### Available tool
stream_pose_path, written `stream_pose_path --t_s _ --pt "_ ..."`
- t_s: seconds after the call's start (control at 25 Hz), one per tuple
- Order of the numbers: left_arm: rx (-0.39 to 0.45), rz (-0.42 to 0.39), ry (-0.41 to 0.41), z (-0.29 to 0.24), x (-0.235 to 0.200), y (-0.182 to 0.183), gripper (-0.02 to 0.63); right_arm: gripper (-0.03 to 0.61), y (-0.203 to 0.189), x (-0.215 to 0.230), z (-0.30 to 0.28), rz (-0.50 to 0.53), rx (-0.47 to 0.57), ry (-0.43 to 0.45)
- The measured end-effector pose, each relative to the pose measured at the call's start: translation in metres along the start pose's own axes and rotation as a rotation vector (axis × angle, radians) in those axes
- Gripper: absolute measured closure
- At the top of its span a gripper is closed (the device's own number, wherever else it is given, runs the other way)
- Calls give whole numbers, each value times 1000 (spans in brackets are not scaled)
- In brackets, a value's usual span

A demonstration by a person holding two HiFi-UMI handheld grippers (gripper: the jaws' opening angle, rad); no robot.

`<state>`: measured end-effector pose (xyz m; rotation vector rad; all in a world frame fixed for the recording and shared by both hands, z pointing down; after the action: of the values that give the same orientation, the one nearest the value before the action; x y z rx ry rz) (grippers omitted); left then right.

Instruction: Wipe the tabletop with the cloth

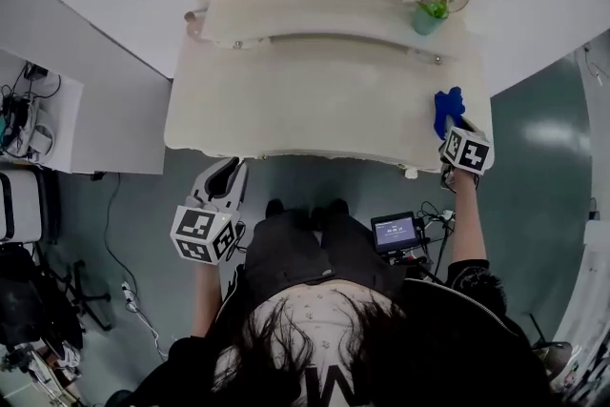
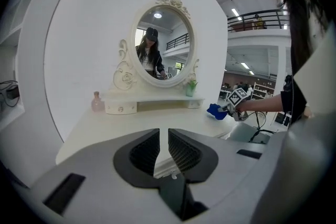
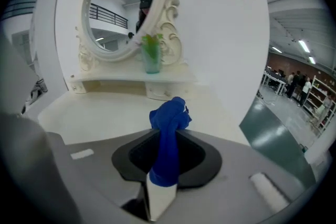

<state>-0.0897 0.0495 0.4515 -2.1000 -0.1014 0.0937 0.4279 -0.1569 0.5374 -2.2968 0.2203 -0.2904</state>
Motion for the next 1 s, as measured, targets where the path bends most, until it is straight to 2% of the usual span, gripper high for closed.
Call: stream_pose_path --t_s 0.28,0.56,0.76,1.0 --pt "12 27 26 33 -82 -12 577 489 36 -185 -27 94 50 269" --pt "2 55 66 64 -161 -37 577 489 39 -369 -53 178 43 488" --pt "-10 84 89 84 -199 -54 577 489 30 -473 -71 231 10 604" --pt "0 120 143 111 -234 -69 577 489 -2 -570 -94 353 -90 711"
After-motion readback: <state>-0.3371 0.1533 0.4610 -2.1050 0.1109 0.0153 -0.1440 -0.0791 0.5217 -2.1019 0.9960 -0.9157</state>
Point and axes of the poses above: the fingertips, and each gripper's own axes: z backward along the fingers, x to its right, y out of its top, the point moved 10 cm from there along z, backward along the fingers, and after that the axes turned 12 degrees about y, right-handed, at the moved point
